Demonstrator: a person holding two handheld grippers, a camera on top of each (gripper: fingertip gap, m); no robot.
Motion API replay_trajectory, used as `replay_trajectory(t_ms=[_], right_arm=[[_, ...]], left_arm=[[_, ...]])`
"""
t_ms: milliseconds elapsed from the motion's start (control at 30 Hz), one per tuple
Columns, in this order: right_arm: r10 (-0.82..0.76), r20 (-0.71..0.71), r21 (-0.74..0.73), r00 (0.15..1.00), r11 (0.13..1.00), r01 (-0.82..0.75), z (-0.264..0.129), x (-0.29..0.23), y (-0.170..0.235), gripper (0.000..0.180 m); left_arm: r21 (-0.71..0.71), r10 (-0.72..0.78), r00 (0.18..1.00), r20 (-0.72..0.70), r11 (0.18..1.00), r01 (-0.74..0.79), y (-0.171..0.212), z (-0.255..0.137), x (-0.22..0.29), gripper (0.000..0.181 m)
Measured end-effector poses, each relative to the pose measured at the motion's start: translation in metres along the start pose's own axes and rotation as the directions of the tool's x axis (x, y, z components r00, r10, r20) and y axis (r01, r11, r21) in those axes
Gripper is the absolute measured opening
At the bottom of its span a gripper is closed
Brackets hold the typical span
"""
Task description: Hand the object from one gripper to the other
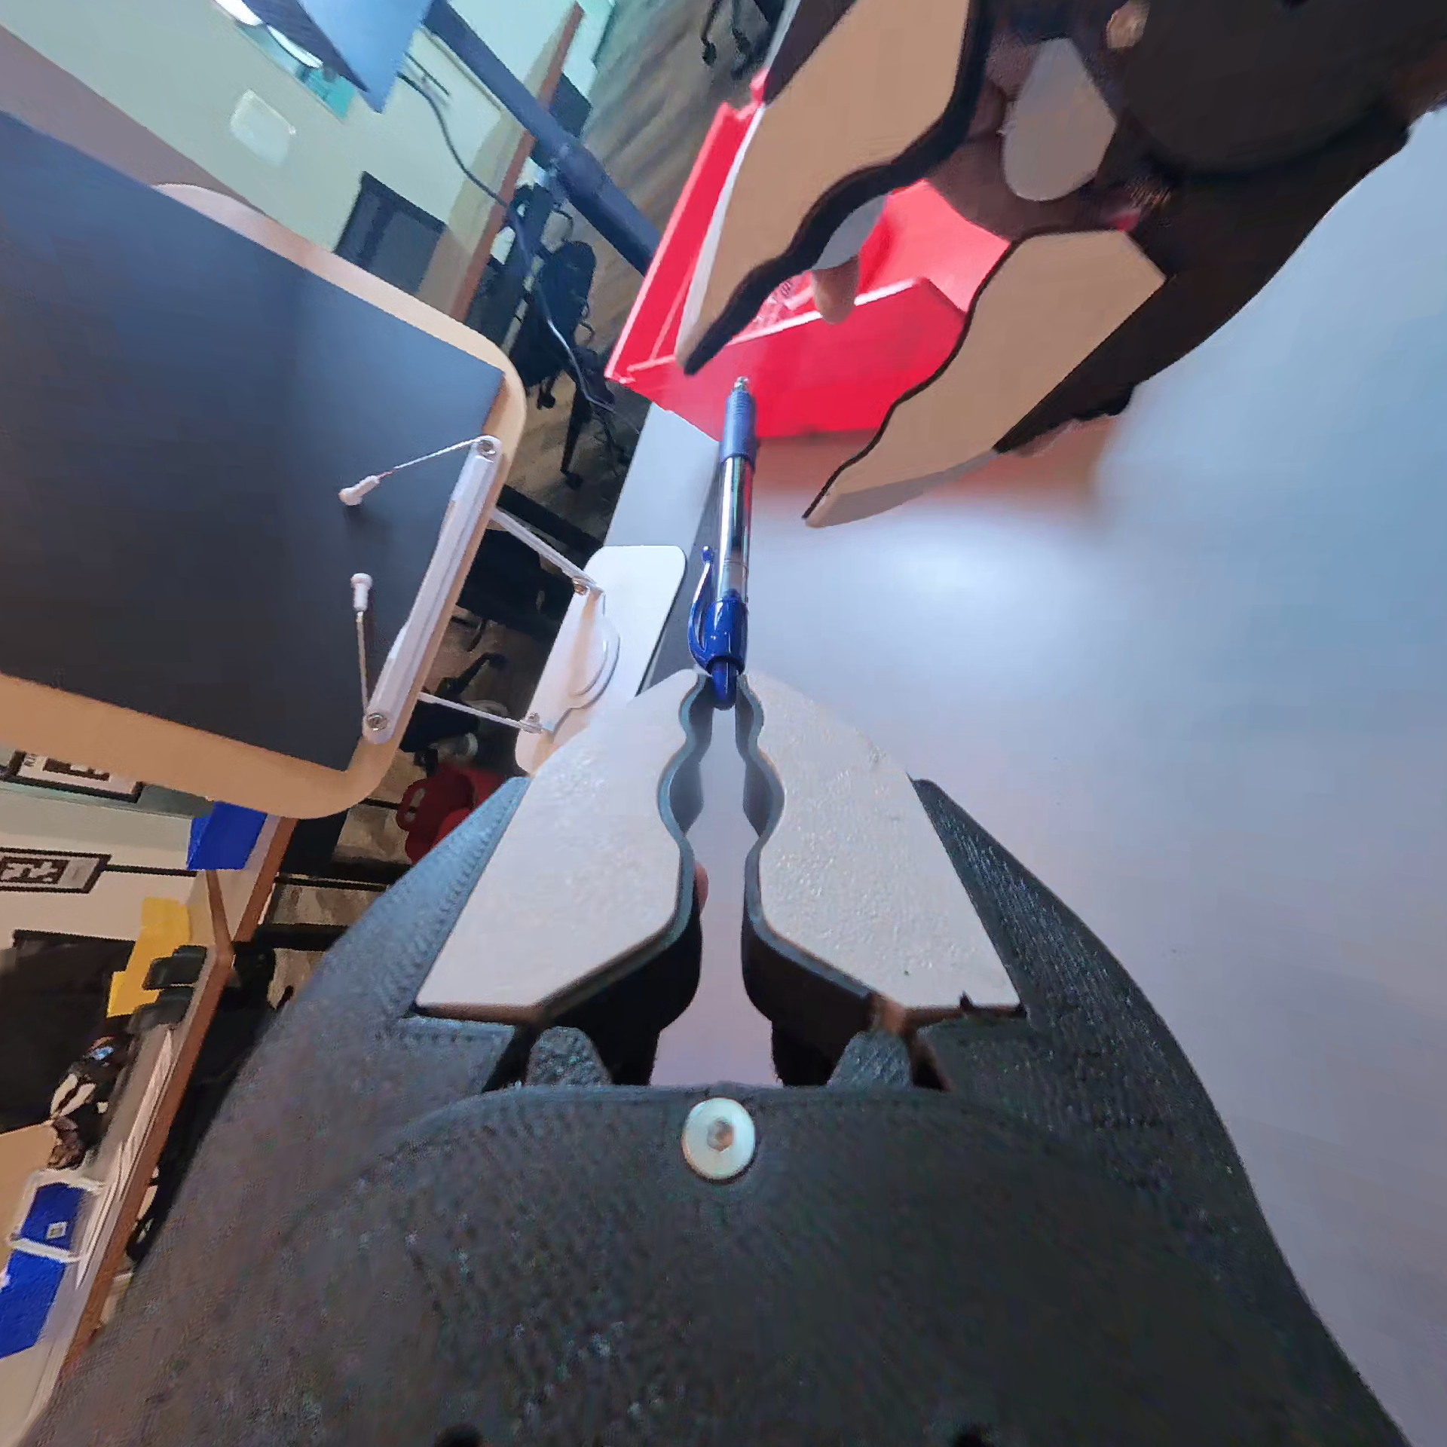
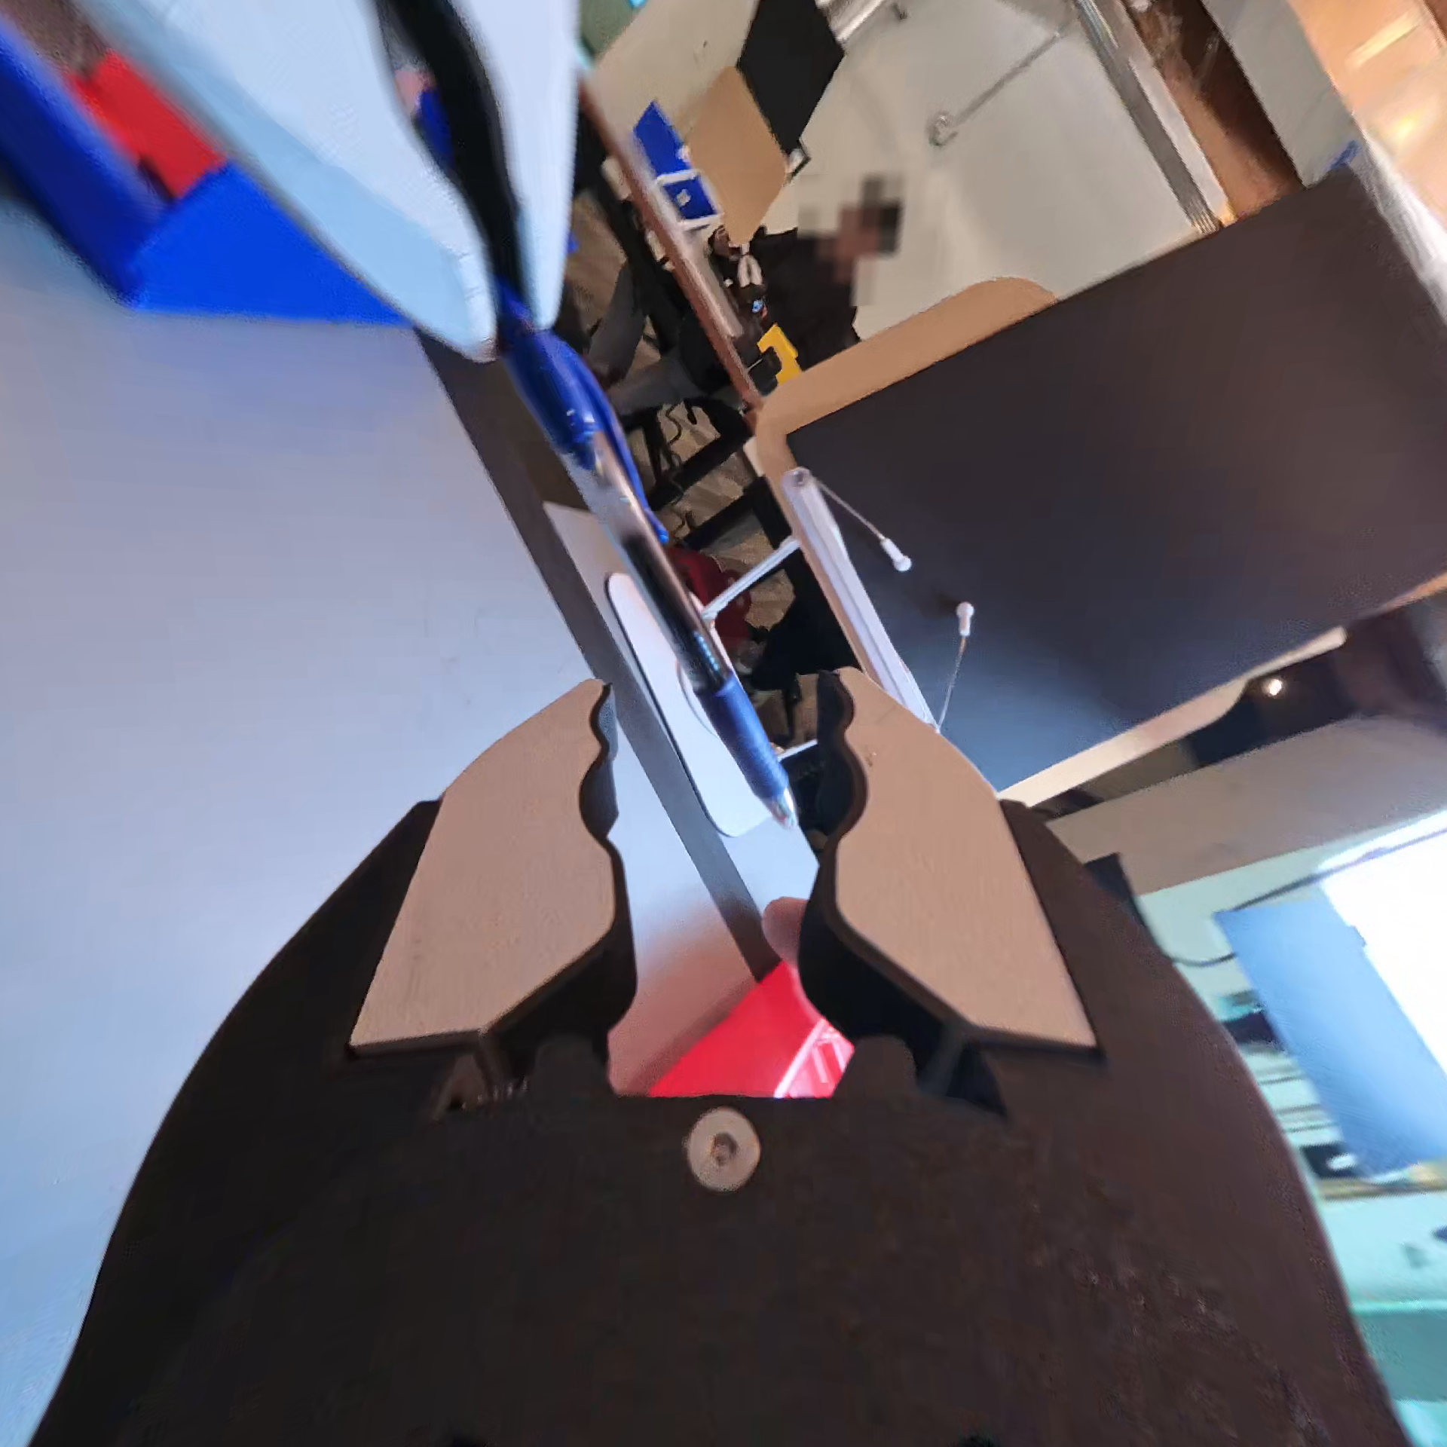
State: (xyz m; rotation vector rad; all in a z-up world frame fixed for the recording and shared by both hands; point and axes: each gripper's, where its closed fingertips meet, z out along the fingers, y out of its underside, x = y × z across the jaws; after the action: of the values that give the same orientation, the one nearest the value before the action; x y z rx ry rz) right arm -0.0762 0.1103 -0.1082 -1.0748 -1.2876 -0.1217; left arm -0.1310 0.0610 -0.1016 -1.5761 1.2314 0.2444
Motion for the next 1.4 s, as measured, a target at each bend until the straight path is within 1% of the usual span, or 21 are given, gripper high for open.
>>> replay_trajectory(t_ms=[33,67,100,133,167,200,267,367,433,500,600,667,733,867,1000,1100,1200,1267,1400], right_arm=[[-0.061,0.005,-0.021,0.998,0.998,0.061,0.002,-0.005,0.005,0.044],[-0.12,0.008,-0.041,0.993,0.992,0.12,0.003,-0.01,0.01,0.031],[-0.175,0.034,-0.046,0.984,0.983,0.176,0.004,-0.017,0.014,0.012],[-0.203,0.056,-0.038,0.978,0.978,0.206,0.005,-0.023,0.017,0.012],[-0.205,0.081,-0.029,0.975,0.978,0.207,0.006,-0.028,0.018,0.012],[-0.186,0.106,-0.02,0.977,0.982,0.189,0.006,-0.031,0.019,0.012],[-0.135,0.111,-0.021,0.985,0.99,0.138,0.005,-0.024,0.02,0.012],[-0.047,0.078,-0.028,0.996,0.998,0.049,0.0,0.002,0.027,0.012],[0.059,0.027,-0.032,0.998,0.998,-0.059,-0.005,0.03,0.033,0.012],[0.204,-0.044,-0.023,0.978,0.978,-0.205,-0.014,0.065,0.043,0.012],[0.398,-0.157,-0.046,0.904,0.911,-0.409,-0.03,0.115,0.076,0.012],[0.494,-0.207,-0.108,0.845,0.846,-0.521,-0.038,0.133,0.109,0.011],[0.561,-0.252,-0.188,0.788,0.771,-0.609,-0.041,0.137,0.144,0.011],[0.646,-0.287,-0.346,0.708,0.62,-0.705,-0.032,0.112,0.201,0.012],[0.705,-0.281,-0.451,0.651,0.501,-0.738,-0.02,0.079,0.231,0.012],[0.725,-0.274,-0.503,0.632,0.452,-0.736,-0.018,0.065,0.244,0.012],[0.72,-0.284,-0.539,0.633,0.426,-0.727,-0.019,0.062,0.255,0.012],[0.701,-0.288,-0.564,0.652,0.426,-0.707,-0.016,0.064,0.261,0.012],[0.677,-0.262,-0.67,0.687,0.385,-0.635,-0.007,0.053,0.277,0.012]], left_arm=[[-0.012,0.004,0.999,-0.032,1.0,-0.005,0.0,0.002,0.007,0.006],[-0.02,0.007,0.998,-0.059,1.0,-0.008,0.001,0.004,0.012,0.006],[-0.021,0.008,0.998,-0.068,1.0,-0.009,0.001,0.005,0.015,0.006],[-0.02,-0.002,0.997,-0.081,1.0,0.001,0.001,0.006,0.016,0.006],[-0.015,-0.026,0.995,-0.099,1.0,0.024,0.002,0.006,0.018,0.01],[0.002,-0.054,0.993,-0.105,0.999,0.054,0.001,0.006,0.017,0.015],[0.069,-0.128,0.986,-0.103,0.988,0.136,-0.005,0.003,0.01,0.024],[0.172,-0.266,0.957,-0.116,0.944,0.283,-0.016,-0.011,-0.01,0.037],[0.253,-0.342,0.933,-0.113,0.898,0.36,-0.021,-0.024,-0.027,0.041],[0.332,-0.401,0.913,-0.075,0.853,0.402,-0.022,-0.037,-0.048,0.043],[0.408,-0.487,0.873,-0.026,0.792,0.454,-0.014,-0.055,-0.075,0.041],[0.432,-0.536,0.844,-0.001,0.761,0.484,-0.005,-0.063,-0.09,0.039],[0.454,-0.577,0.817,0.025,0.734,0.505,0.003,-0.071,-0.102,0.037],[0.469,-0.639,0.768,0.036,0.69,0.552,0.015,-0.077,-0.114,0.031],[0.449,-0.66,0.751,0.0,0.672,0.589,0.019,-0.072,-0.111,0.031],[0.432,-0.653,0.758,0.011,0.687,0.585,0.021,-0.068,-0.109,0.031],[0.424,-0.652,0.758,0.015,0.691,0.586,0.021,-0.065,-0.108,0.031],[0.419,-0.657,0.753,0.014,0.688,0.593,0.023,-0.062,-0.107,0.029],[0.394,-0.667,0.745,0.006,0.687,0.611,0.029,-0.051,-0.101,0.029]])
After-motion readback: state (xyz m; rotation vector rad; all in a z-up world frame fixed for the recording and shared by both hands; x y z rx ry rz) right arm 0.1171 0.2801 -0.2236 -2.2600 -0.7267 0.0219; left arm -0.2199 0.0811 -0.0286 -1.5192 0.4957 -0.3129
